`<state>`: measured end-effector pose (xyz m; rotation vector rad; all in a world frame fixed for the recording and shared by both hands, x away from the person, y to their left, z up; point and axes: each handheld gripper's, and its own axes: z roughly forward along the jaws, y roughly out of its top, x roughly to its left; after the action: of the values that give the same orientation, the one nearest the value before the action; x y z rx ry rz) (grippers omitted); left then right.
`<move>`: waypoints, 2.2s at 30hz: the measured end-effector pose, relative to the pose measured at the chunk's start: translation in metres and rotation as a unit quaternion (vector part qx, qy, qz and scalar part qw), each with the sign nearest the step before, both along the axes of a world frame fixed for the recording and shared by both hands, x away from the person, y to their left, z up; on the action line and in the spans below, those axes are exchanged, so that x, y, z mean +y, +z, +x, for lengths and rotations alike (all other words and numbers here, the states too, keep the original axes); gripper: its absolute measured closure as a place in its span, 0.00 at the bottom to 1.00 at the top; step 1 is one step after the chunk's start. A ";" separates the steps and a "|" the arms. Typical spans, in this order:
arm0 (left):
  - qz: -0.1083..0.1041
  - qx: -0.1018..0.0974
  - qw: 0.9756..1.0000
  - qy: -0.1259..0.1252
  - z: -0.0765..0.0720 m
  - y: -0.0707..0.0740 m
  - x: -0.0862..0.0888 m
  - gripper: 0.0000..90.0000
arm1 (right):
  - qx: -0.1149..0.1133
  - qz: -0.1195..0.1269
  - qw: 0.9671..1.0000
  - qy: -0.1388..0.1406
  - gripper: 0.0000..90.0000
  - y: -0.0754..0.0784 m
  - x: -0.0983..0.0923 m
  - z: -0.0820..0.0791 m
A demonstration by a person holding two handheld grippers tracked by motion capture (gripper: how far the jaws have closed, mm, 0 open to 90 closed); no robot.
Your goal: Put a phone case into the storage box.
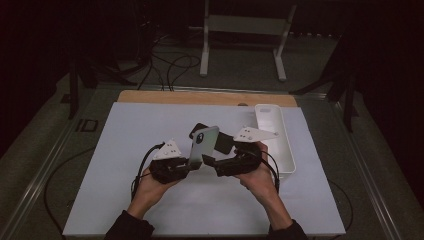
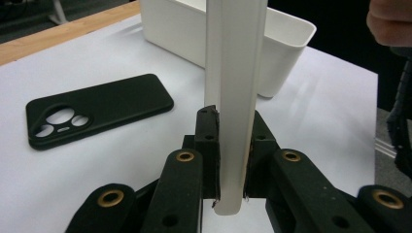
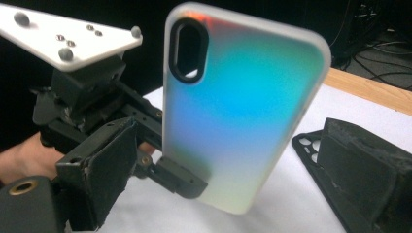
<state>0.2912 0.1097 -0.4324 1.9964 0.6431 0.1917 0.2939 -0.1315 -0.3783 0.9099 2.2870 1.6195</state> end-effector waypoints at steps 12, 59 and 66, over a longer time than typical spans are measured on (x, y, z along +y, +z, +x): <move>0.010 -0.008 1.000 0.012 -0.002 -0.001 -0.004 0.90 | -0.004 0.024 0.999 -0.043 0.08 0.006 0.009 0.002; -0.002 -0.044 0.997 0.059 -0.013 0.013 0.005 0.19 | -0.024 0.008 0.995 -0.097 0.18 0.005 0.023 0.006; -0.001 -0.047 0.996 0.079 -0.020 0.011 0.032 0.05 | -0.027 0.005 0.994 -0.103 0.18 0.006 0.017 0.008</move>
<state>0.2711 0.1413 -0.4212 1.9222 0.7410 0.3773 0.3021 -0.1145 -0.3720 1.0534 2.0739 1.5489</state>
